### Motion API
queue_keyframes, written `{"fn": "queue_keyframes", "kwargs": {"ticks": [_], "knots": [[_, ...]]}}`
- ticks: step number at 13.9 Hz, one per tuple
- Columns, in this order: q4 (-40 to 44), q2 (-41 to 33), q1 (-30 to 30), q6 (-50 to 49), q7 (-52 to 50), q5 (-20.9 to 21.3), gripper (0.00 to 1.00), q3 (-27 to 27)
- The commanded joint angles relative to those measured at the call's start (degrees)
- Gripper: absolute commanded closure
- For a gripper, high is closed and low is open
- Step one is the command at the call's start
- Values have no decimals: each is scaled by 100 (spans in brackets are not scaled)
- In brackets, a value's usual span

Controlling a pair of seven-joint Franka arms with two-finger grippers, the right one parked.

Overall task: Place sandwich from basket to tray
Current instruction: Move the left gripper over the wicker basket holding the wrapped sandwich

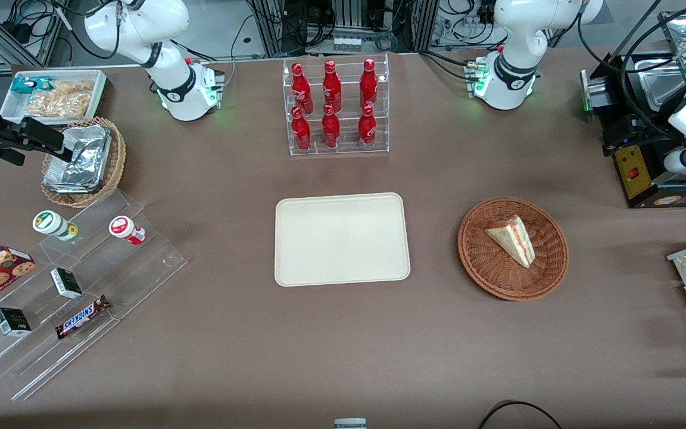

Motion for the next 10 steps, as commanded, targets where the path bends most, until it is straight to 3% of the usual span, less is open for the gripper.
{"fn": "queue_keyframes", "kwargs": {"ticks": [1,4,10], "knots": [[2,76,-5,28,62,-54,0,-3],[-419,208,-5,229,79,-45,0,-3],[-1904,217,-5,1766,-8,-28,0,-11]]}}
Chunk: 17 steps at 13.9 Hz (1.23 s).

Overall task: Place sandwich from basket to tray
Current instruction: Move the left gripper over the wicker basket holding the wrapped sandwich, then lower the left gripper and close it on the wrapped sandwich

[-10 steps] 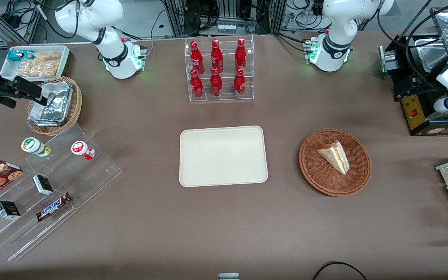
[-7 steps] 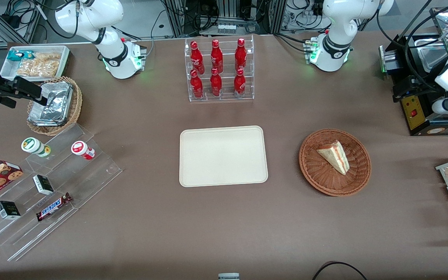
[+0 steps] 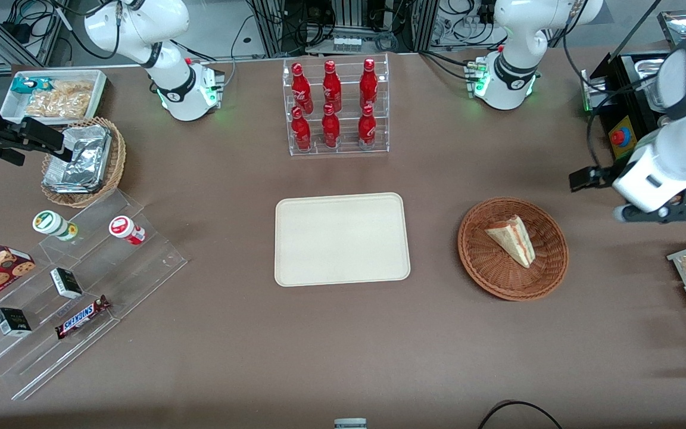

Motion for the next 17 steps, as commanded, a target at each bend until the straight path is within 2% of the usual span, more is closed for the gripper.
{"fn": "queue_keyframes", "kwargs": {"ticks": [1,5,8,10,13,17], "knots": [[-702,-203,-13,687,-100,-27,0,-19],[-1642,-220,-4,1979,-951,-9,0,-238],[-2231,-299,-5,2760,-2696,-9,0,-483],[-2636,-335,-4,3332,-3411,-18,0,-528],[-2734,-116,-4,3660,-4589,-27,0,-528],[-2725,245,-4,3845,-5312,-27,0,-546]]}}
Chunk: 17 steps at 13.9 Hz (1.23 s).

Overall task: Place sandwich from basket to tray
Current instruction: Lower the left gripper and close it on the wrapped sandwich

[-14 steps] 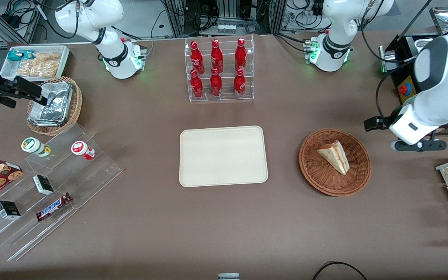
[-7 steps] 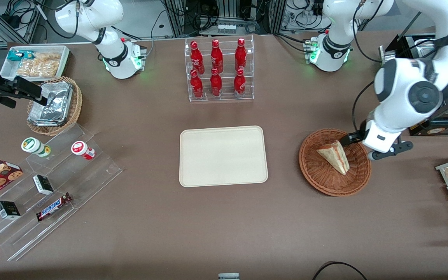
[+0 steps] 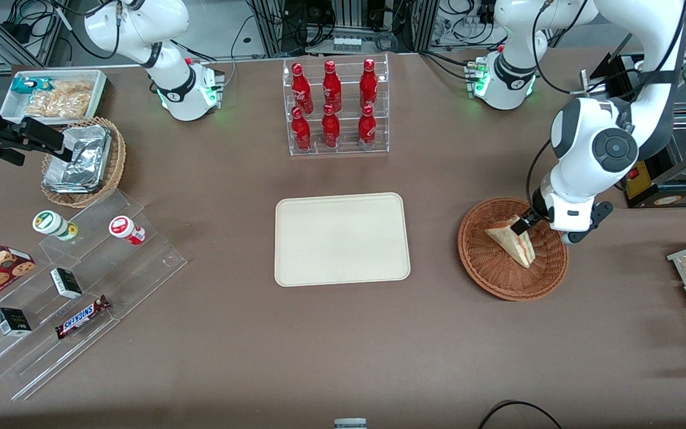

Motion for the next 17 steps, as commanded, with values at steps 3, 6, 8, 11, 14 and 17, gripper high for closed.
{"fn": "queue_keyframes", "kwargs": {"ticks": [3,6,8,11,14,17], "knots": [[-26,478,8,650,-721,-26,0,-27],[-26,760,-1,915,-793,-35,0,-27],[-26,883,8,924,-793,-26,0,-27],[0,1050,8,871,-932,-35,17,-27],[44,1025,8,670,-943,-18,89,-27],[569,954,8,-57,-925,26,94,-27]]}}
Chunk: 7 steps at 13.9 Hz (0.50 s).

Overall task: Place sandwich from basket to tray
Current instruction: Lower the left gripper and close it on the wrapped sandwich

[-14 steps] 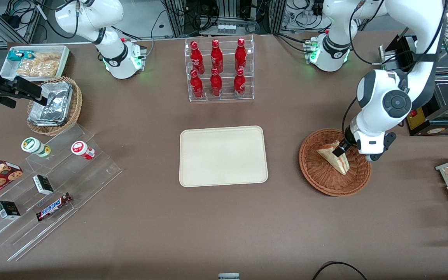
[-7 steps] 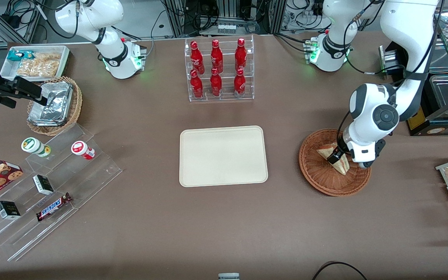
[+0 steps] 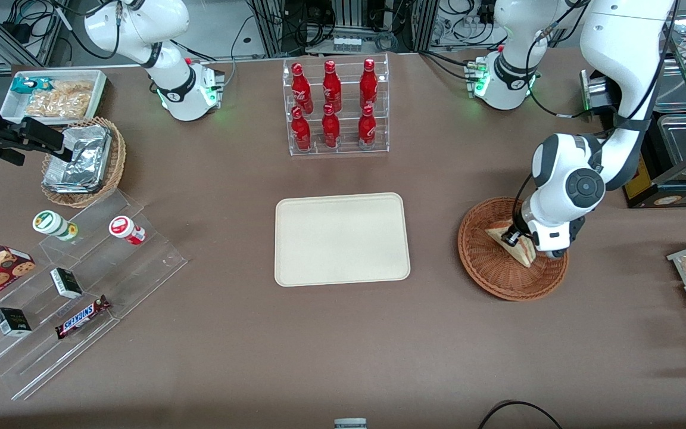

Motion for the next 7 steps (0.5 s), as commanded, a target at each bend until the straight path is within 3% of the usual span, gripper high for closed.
{"fn": "queue_keyframes", "kwargs": {"ticks": [1,3,7], "knots": [[707,-116,-1,-995,82,27,94,-35],[1261,-107,8,-1832,635,45,94,-306],[1632,-63,-1,-1923,1443,80,93,-921]]}}
